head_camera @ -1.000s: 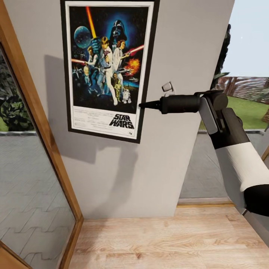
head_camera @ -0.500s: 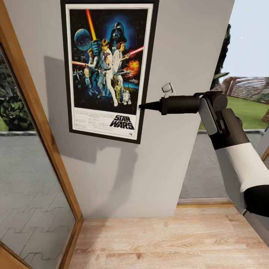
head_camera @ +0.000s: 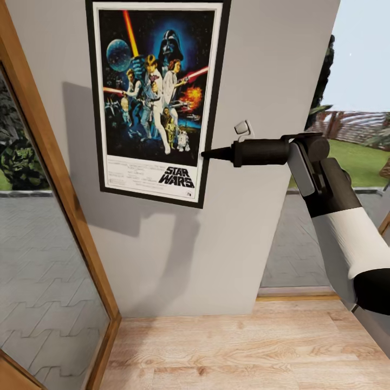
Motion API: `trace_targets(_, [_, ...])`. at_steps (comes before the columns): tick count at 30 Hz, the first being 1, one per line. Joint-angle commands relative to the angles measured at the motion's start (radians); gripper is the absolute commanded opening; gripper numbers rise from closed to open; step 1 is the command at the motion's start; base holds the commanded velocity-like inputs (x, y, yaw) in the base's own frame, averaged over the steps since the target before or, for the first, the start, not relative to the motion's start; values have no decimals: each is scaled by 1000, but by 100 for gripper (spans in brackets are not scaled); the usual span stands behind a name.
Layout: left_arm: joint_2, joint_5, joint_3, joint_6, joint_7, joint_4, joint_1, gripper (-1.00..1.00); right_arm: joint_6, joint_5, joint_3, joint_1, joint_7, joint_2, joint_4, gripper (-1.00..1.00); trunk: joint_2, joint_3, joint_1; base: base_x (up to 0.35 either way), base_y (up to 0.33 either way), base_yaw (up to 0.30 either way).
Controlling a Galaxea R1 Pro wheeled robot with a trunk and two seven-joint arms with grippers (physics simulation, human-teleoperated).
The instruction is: Pick up the poster from the kitchen countertop and hang it on one of the wall nails in the kitchen.
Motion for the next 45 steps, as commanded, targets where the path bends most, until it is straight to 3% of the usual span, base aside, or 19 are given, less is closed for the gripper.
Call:
trace_targets(1, [0, 5, 2, 1, -5, -1, 0, 100, 6, -6, 3, -1, 0, -1, 1, -100, -2, -2, 1, 0, 0, 0])
trace_targets(8, [0, 5, 2, 1, -5, -1, -1, 100, 4, 28, 52, 2, -1, -1, 1, -100, -2, -2, 1, 0, 0, 0])
trace_targets(24, [0, 5, 2, 1, -5, -1, 0, 100, 2, 35, 57, 3, -1, -2, 1, -100, -2, -2, 1, 0, 0, 0])
trace_targets(28, [0, 5, 2, 1, -5, -1, -1, 100, -42, 35, 58, 3, 0, -2, 0, -100, -2, -2, 1, 0, 0, 0])
trace_targets(45, [0, 5, 1, 1, -5, -1, 0, 100, -54, 35, 58, 3, 0, -2, 0, -100, -2, -2, 1, 0, 0, 0])
